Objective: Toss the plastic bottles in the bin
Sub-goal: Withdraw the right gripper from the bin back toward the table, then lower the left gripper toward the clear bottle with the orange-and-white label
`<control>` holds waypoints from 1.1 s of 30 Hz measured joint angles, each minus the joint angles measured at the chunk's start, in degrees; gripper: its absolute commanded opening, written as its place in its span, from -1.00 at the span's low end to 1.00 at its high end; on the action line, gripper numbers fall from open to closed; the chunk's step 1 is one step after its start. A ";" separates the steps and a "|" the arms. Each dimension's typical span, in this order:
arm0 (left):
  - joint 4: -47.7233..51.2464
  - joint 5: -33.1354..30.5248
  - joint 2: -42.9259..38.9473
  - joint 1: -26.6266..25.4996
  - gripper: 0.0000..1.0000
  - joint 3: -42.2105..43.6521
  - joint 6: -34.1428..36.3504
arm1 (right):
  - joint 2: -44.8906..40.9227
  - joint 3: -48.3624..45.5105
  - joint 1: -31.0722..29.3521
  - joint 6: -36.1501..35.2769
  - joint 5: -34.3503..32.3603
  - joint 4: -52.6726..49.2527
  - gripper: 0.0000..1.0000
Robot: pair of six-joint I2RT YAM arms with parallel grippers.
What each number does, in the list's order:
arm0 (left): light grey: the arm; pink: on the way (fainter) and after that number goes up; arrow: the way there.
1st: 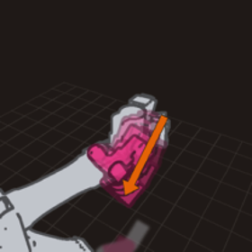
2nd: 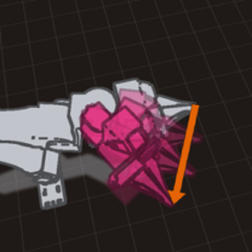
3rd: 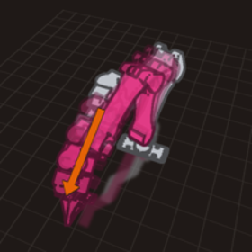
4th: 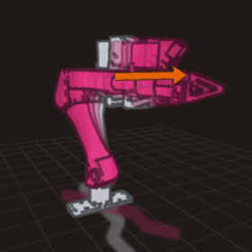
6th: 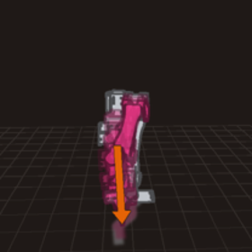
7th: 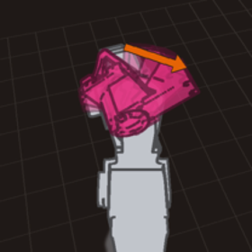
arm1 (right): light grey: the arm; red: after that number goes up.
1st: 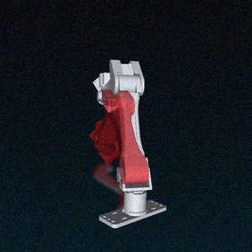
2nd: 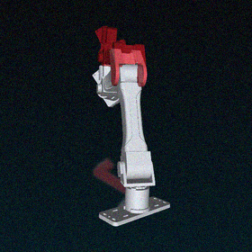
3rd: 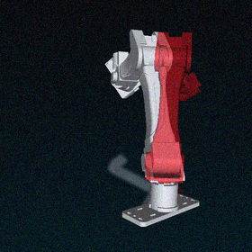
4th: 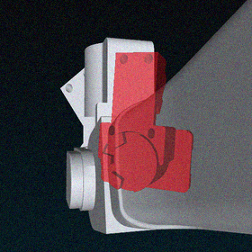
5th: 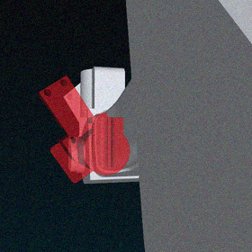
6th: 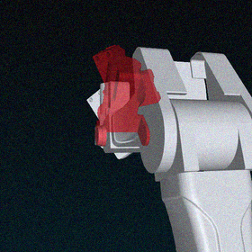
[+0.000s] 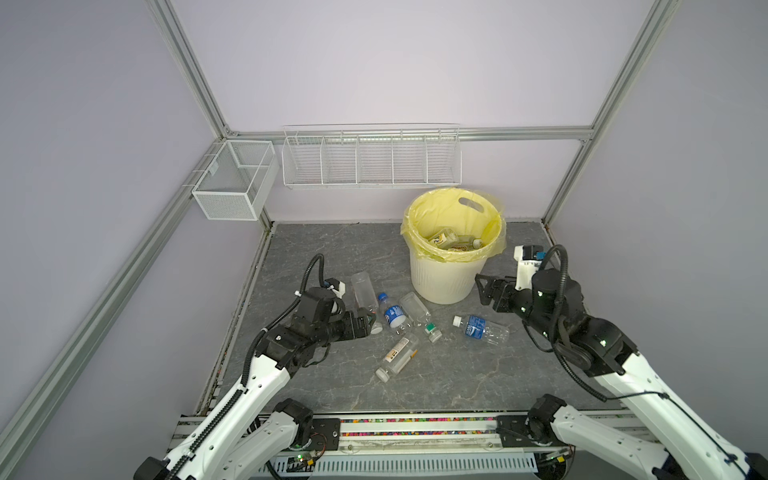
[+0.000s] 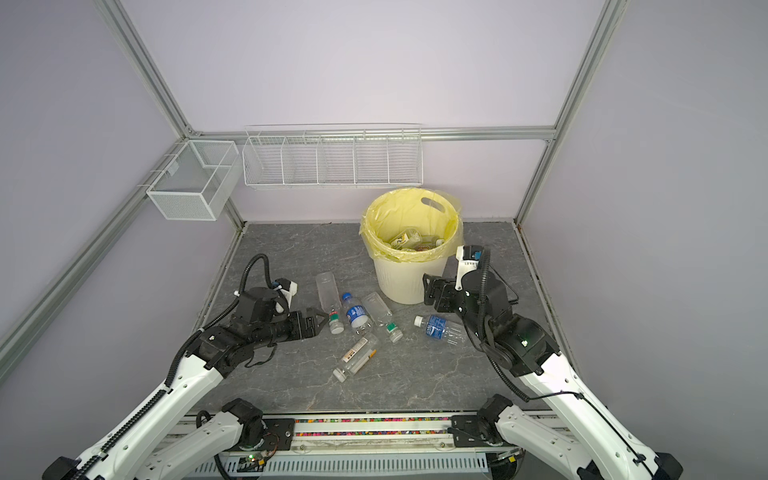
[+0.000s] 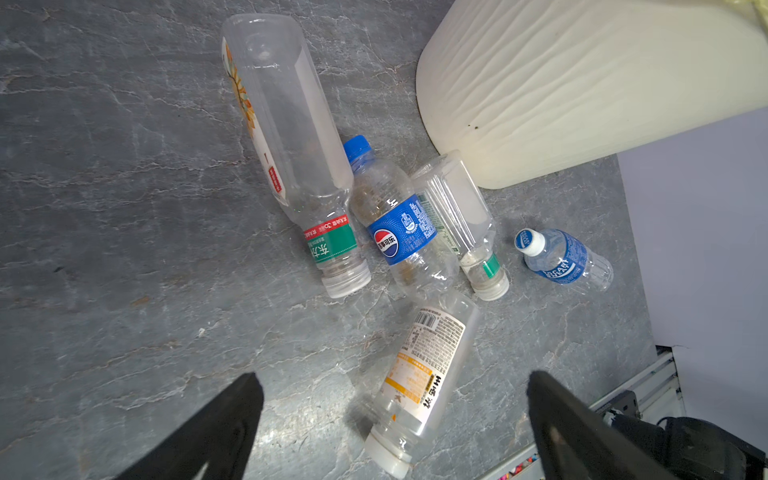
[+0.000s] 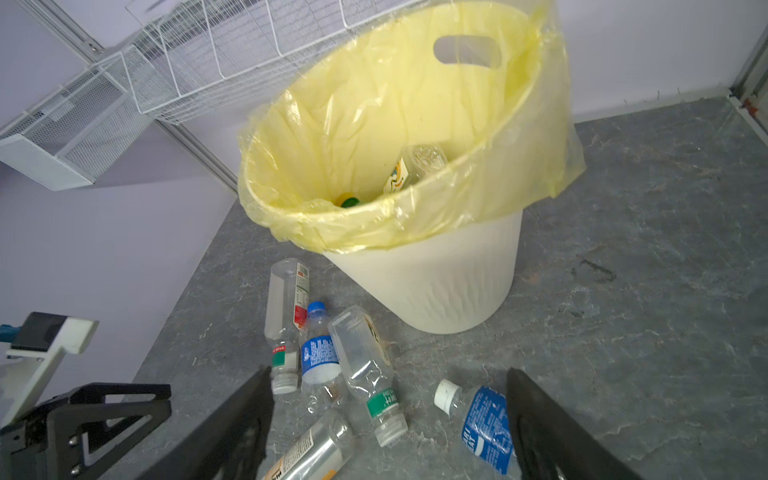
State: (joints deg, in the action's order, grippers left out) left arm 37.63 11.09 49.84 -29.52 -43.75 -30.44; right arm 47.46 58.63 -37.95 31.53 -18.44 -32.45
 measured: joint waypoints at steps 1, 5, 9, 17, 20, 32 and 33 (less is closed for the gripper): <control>0.02 0.37 0.20 0.00 0.98 0.00 0.20 | -0.87 -1.27 0.00 0.72 -0.13 -0.35 0.77; -0.13 1.86 1.33 0.00 0.98 0.02 0.33 | -3.56 -5.42 0.00 3.02 -0.59 -1.90 0.76; -1.14 3.39 2.71 0.00 0.98 0.24 0.11 | -6.47 -9.22 0.00 4.90 -1.36 -3.80 0.76; -2.47 3.93 3.74 -1.84 0.98 1.29 -0.83 | -12.70 -14.73 0.00 8.48 -1.88 -7.21 0.77; -3.48 3.76 3.85 -4.13 0.99 2.14 -1.53 | -14.71 -16.06 0.00 9.57 -1.97 -8.46 0.76; -8.17 3.91 4.87 -7.21 0.99 8.04 -4.83 | -22.64 -20.41 0.00 14.82 -2.36 -13.97 0.77; -8.48 3.93 4.90 -7.28 0.99 8.33 -4.90 | -23.15 -20.52 0.00 15.10 -2.38 -14.34 0.77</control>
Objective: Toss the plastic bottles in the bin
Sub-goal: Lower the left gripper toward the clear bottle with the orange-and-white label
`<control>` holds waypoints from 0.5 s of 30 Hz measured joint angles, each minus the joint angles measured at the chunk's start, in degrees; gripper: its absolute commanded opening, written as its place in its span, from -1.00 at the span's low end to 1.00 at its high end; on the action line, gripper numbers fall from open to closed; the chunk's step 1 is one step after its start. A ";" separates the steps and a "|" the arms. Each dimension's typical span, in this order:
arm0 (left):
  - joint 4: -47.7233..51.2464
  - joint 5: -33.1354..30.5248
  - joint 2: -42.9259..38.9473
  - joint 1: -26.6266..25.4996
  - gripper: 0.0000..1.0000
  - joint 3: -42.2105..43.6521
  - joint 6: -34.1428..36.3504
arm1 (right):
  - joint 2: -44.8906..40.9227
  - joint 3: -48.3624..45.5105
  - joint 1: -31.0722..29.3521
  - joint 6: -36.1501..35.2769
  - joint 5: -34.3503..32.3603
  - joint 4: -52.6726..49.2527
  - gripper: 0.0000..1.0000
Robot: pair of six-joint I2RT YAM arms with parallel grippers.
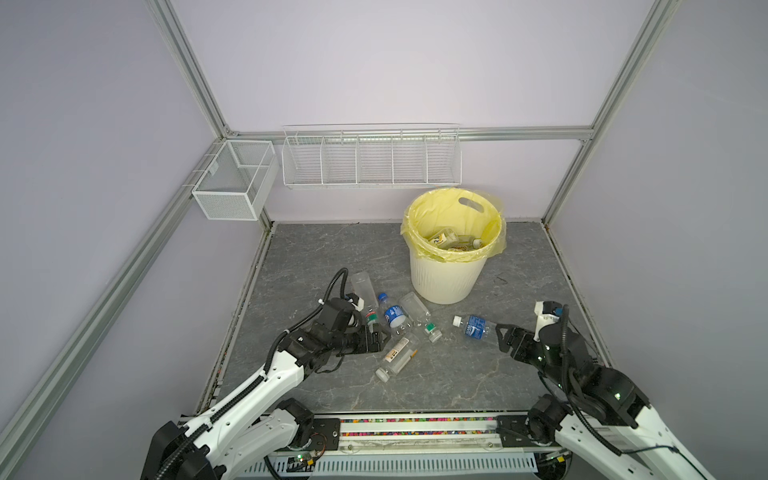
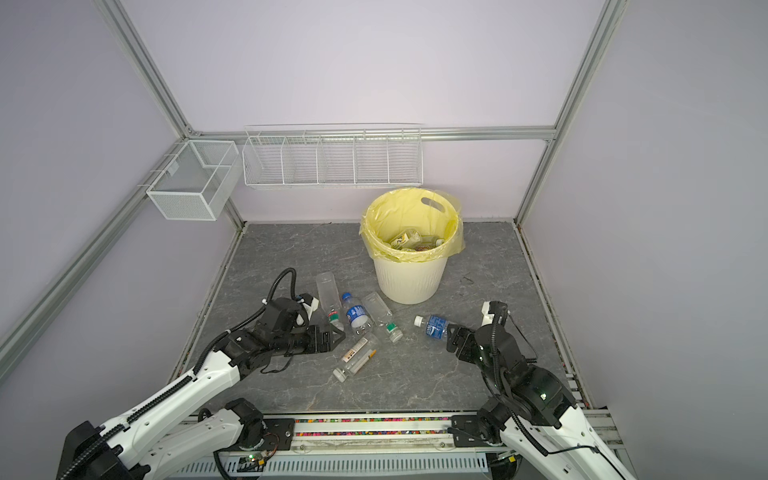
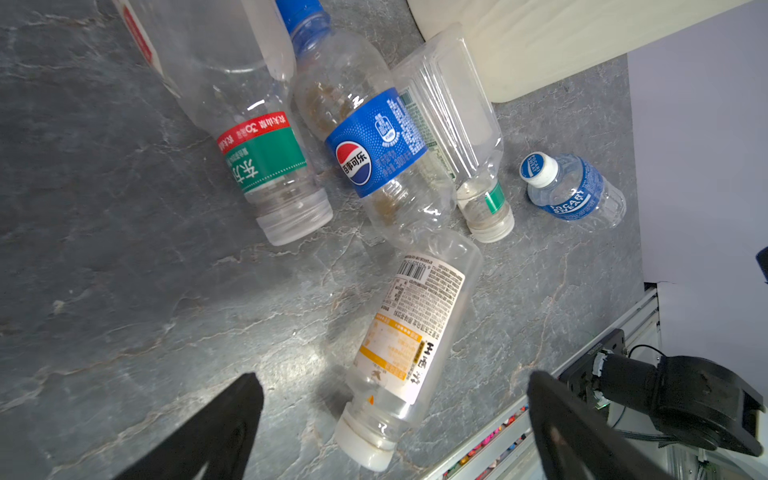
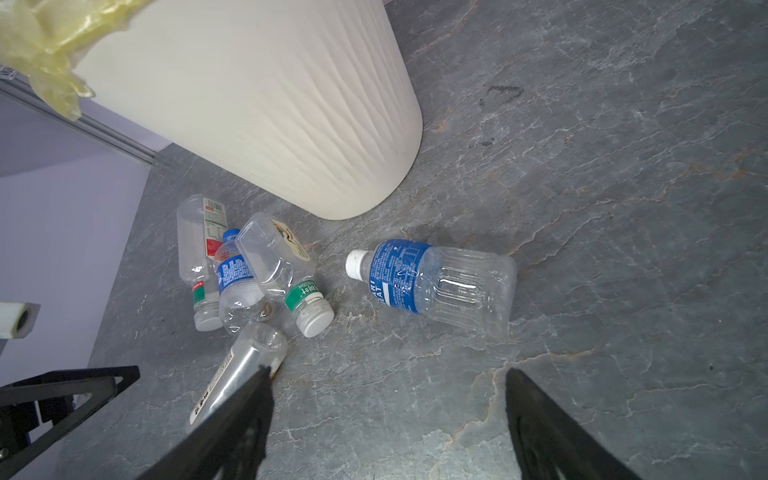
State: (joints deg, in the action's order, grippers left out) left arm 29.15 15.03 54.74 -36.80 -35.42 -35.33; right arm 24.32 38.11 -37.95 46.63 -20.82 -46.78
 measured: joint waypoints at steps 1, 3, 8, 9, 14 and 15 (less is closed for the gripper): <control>-0.22 0.00 0.07 -0.04 0.99 0.26 -0.11 | -0.55 -0.13 0.00 0.33 -0.17 -0.37 0.77; -0.68 -0.02 0.22 -0.31 0.99 0.87 -0.24 | -1.49 -0.39 0.00 0.85 -0.39 -1.20 0.77; -2.12 -0.26 1.18 -2.38 0.99 2.27 -0.87 | -2.91 -1.42 0.00 1.81 -0.63 -1.95 0.76; -2.45 -0.39 1.53 -2.91 0.99 2.47 -1.05 | -2.91 -1.57 0.00 1.90 -0.66 -2.05 0.76; -4.87 -0.70 4.42 -5.51 0.99 3.04 -1.97 | -2.89 -2.03 0.00 2.43 -0.81 -2.27 0.76; -5.31 -0.81 5.05 -5.84 1.00 3.04 -1.99 | -2.89 -2.03 0.00 2.47 -0.83 -2.27 0.76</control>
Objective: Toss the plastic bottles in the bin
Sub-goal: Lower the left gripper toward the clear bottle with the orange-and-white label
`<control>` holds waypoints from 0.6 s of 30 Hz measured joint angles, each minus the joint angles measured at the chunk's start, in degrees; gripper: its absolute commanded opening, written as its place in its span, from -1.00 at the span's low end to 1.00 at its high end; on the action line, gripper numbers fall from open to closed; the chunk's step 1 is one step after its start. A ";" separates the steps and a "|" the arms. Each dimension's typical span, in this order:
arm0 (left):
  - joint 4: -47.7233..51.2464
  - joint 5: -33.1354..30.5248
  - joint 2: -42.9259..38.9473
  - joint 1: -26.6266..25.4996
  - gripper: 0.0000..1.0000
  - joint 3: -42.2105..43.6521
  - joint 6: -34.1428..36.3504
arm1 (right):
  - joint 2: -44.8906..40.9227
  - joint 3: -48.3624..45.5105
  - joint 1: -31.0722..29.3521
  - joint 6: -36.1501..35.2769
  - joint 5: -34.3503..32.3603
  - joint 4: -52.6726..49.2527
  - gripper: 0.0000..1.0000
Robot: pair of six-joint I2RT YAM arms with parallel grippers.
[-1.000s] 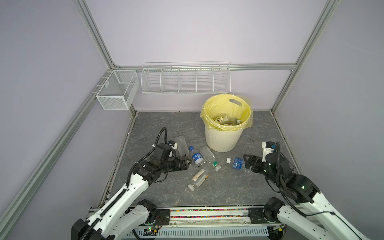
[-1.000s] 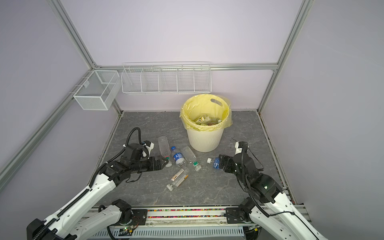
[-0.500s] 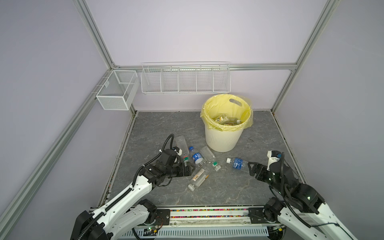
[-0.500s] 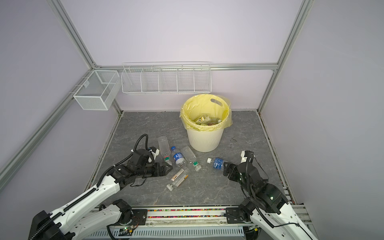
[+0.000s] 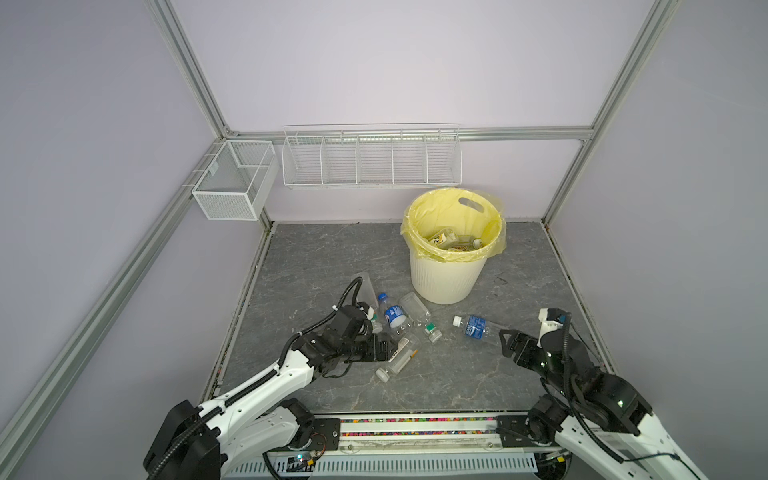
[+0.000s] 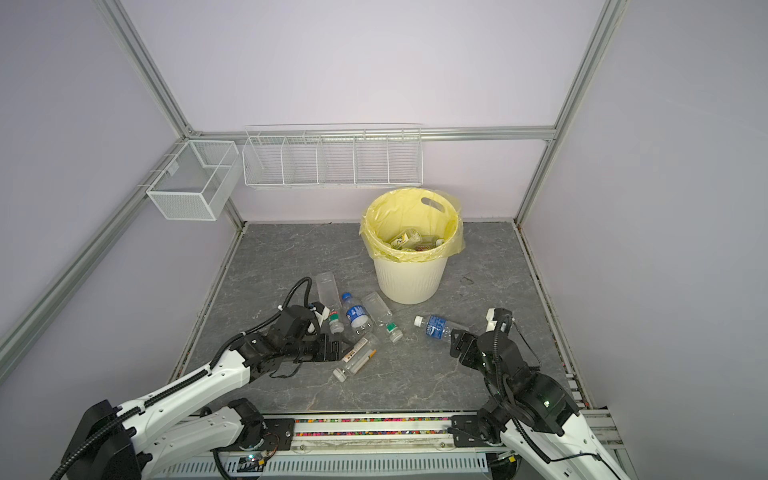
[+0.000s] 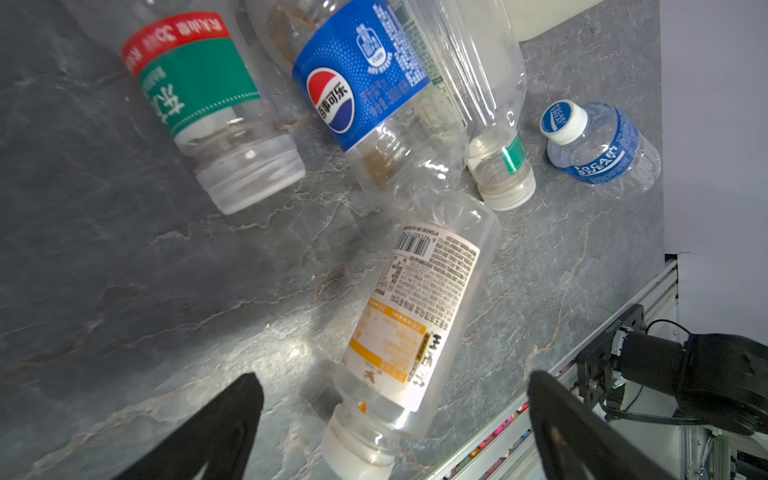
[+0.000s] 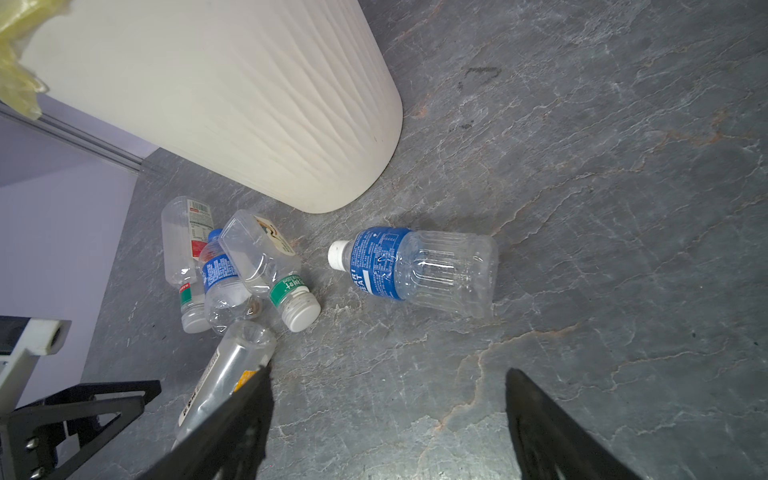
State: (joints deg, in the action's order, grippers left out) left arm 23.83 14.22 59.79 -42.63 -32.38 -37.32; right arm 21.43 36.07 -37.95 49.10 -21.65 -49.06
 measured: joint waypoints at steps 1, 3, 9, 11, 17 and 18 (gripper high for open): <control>-0.35 -0.09 0.70 -0.33 1.00 0.00 0.02 | 0.00 0.00 0.00 0.02 0.02 0.00 0.77; -0.83 -0.52 1.97 -0.96 0.99 0.00 0.04 | 0.00 -0.04 0.00 0.04 0.02 0.02 0.76; -1.09 -2.29 6.60 -4.15 0.88 -0.96 0.59 | 0.11 -0.20 0.00 0.24 0.02 0.02 0.76; -1.09 -2.95 8.33 -5.49 0.86 -1.90 0.92 | 0.11 -0.26 0.00 0.26 0.02 0.02 0.77; -1.05 -4.55 12.00 -8.13 0.81 -4.02 1.70 | 0.11 -0.33 0.00 0.44 0.02 0.00 0.77; -1.03 -4.79 12.48 -8.41 0.81 -4.28 1.84 | 0.11 -0.37 0.00 0.44 0.00 0.02 0.77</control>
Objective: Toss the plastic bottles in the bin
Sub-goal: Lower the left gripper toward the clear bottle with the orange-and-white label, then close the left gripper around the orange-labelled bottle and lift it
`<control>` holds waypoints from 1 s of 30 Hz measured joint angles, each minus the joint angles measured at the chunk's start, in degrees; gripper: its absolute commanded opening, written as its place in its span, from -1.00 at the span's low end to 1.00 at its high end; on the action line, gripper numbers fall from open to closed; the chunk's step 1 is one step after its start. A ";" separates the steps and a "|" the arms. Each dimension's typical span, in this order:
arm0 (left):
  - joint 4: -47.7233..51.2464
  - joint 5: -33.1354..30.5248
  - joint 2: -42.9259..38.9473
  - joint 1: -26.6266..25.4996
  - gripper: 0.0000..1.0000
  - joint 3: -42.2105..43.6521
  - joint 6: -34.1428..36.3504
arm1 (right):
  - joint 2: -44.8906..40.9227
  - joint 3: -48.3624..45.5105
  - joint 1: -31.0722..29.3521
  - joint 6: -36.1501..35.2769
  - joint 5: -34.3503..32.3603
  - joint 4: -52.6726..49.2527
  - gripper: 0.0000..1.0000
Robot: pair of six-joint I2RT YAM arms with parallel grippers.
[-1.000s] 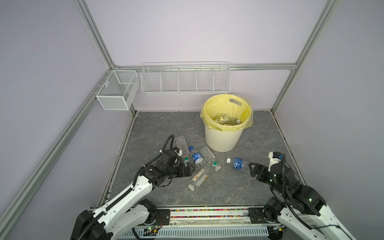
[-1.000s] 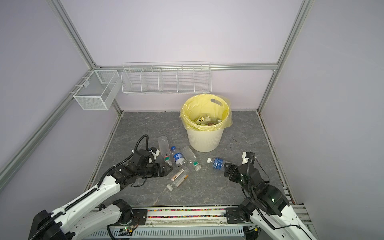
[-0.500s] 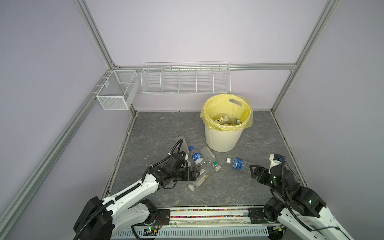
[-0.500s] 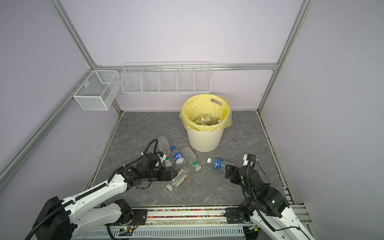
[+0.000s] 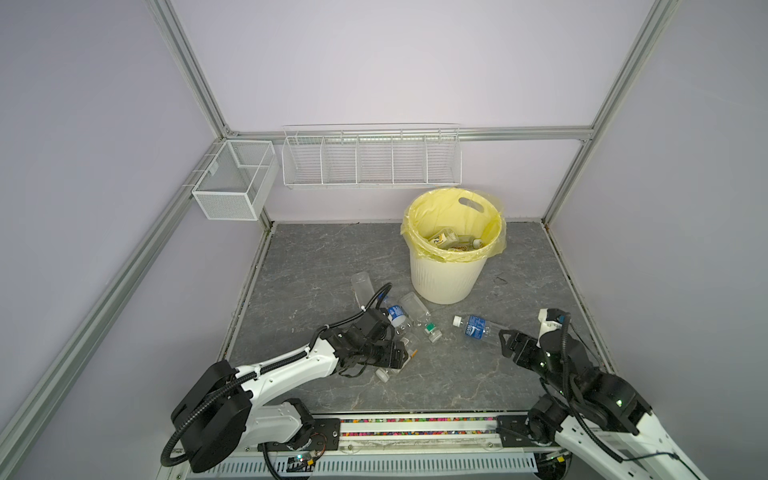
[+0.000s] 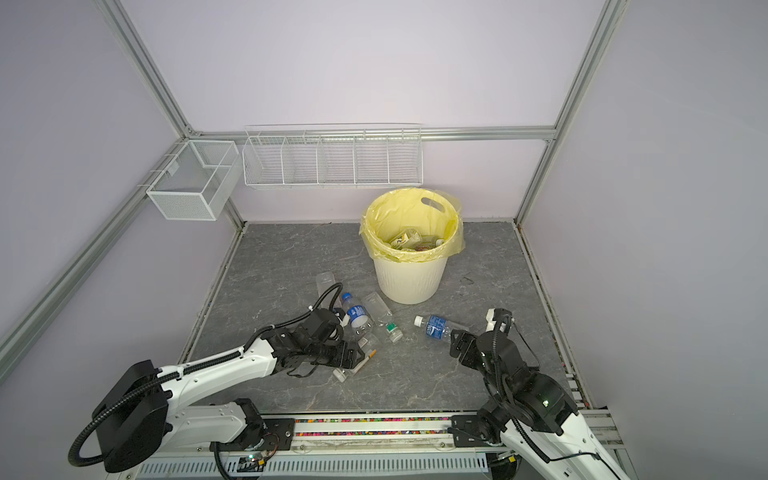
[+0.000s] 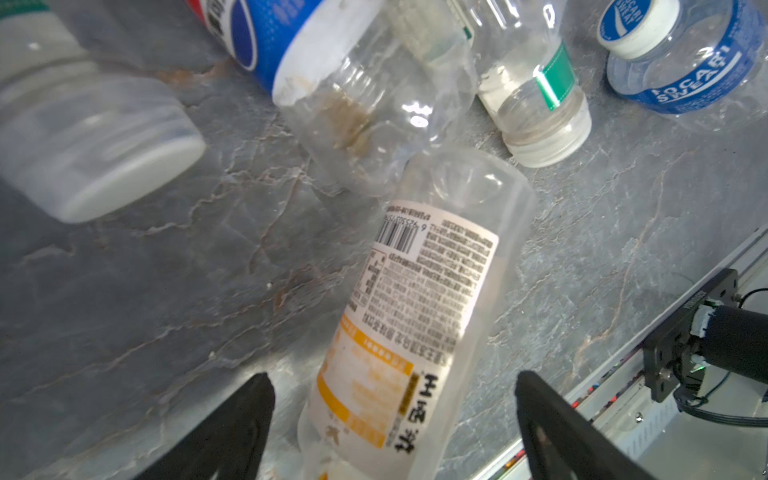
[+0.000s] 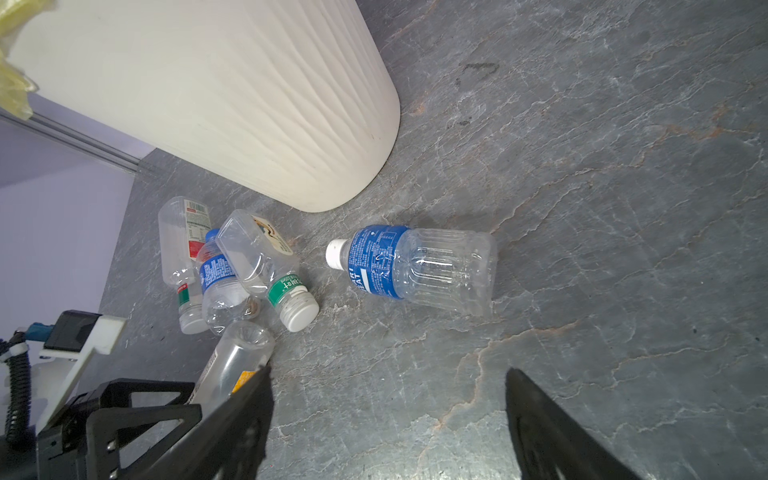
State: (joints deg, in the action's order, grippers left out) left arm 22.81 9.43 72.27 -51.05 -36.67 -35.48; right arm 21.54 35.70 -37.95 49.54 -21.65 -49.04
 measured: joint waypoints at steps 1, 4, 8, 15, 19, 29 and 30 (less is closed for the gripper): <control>0.07 -0.20 0.50 -0.26 0.80 -0.28 0.11 | -0.02 -0.11 0.00 0.02 0.02 -0.02 0.77; 0.28 -0.57 1.81 -0.83 0.77 -1.07 0.44 | -0.17 -0.55 0.00 0.20 0.02 -0.02 0.77; 2.23 -0.63 4.48 -1.77 0.70 -3.19 1.36 | -0.81 -0.74 0.00 0.26 0.00 -0.04 0.76; 5.70 -2.97 9.73 -5.11 0.51 -7.56 3.04 | -1.14 -0.74 0.00 0.46 -0.20 -0.09 0.77; 6.29 -3.96 9.84 -6.95 0.20 -7.80 3.06 | -1.14 -0.74 0.00 0.46 -0.22 -0.28 0.77; 6.97 -4.74 9.66 -6.99 -0.05 -8.20 3.21 | -1.57 -0.74 0.00 0.66 -0.76 -1.14 0.76; 7.15 -4.72 9.51 -6.99 -0.06 -8.20 3.21 | -1.62 -0.74 0.00 0.66 -0.85 -1.25 0.77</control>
State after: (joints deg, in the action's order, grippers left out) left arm 29.95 4.71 81.78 -58.04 -44.86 -32.27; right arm 19.92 34.96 -37.95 50.19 -22.50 -50.28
